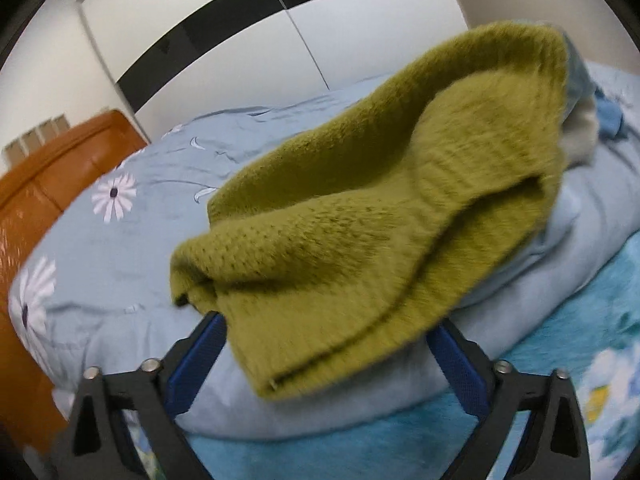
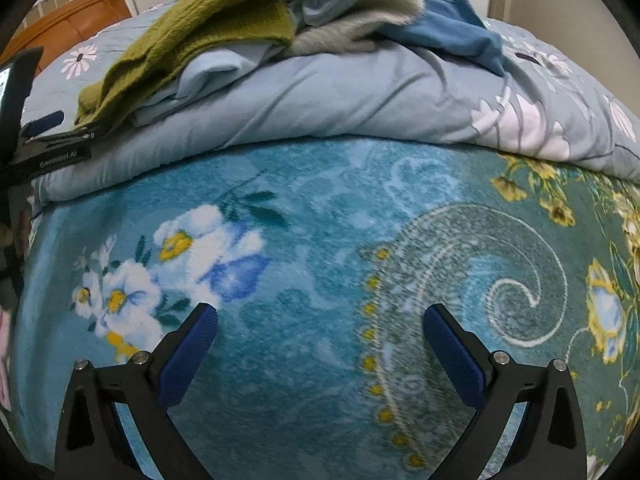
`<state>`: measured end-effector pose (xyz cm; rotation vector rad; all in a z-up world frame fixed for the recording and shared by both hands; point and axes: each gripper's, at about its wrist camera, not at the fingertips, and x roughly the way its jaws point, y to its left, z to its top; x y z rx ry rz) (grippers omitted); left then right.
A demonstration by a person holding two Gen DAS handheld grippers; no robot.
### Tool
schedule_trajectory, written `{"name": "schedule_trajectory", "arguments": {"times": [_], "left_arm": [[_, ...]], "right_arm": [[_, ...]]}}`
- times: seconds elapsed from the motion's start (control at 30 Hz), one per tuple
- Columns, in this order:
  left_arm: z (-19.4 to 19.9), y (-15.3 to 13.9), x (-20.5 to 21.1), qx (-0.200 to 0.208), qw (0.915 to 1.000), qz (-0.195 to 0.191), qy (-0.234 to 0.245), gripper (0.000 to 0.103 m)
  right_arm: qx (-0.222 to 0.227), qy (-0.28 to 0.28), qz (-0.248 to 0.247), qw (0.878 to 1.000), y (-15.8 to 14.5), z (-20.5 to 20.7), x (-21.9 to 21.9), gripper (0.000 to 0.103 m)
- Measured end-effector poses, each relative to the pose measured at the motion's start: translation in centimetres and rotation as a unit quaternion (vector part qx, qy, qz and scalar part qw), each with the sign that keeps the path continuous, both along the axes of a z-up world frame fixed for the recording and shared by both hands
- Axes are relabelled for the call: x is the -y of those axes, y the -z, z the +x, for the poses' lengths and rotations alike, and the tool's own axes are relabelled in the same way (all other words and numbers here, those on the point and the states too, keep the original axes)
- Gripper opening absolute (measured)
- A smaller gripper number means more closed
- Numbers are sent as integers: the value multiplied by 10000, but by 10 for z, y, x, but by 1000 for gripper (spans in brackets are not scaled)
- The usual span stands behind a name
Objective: Fold clothes
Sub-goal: 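Grasp the olive-green sweater with the left gripper and lift it off the pile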
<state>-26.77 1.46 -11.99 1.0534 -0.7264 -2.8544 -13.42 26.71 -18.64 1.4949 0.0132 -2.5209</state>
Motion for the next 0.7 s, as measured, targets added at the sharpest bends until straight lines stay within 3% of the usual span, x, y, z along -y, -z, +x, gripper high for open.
{"name": "schedule_trajectory", "arguments": {"times": [0.07,0.17,0.23,0.27,0.47,0.7], "left_arm": [[-8,-7,6,52,10000,47,22,70],[-21,-18,17,219,9988,444,31,51],[-29,-24,19,443,9962,748,6,18],[-33,-28,20,560,9944,900,-8,8],[4,-115,20,-240,9853,1691,-28,7],[60,-237,35,-1076,9731,2029,169,7]], "right_arm": [[13,11,-12,10000,-1,2,-4,103],[20,13,-33,10000,-2,5,-10,103],[31,-9,-61,10000,-6,7,-11,103],[39,-23,-78,10000,-8,8,-11,103],[-135,-80,-163,9997,-36,7,-1,103],[-637,1,-263,9976,-101,36,-7,103]]}}
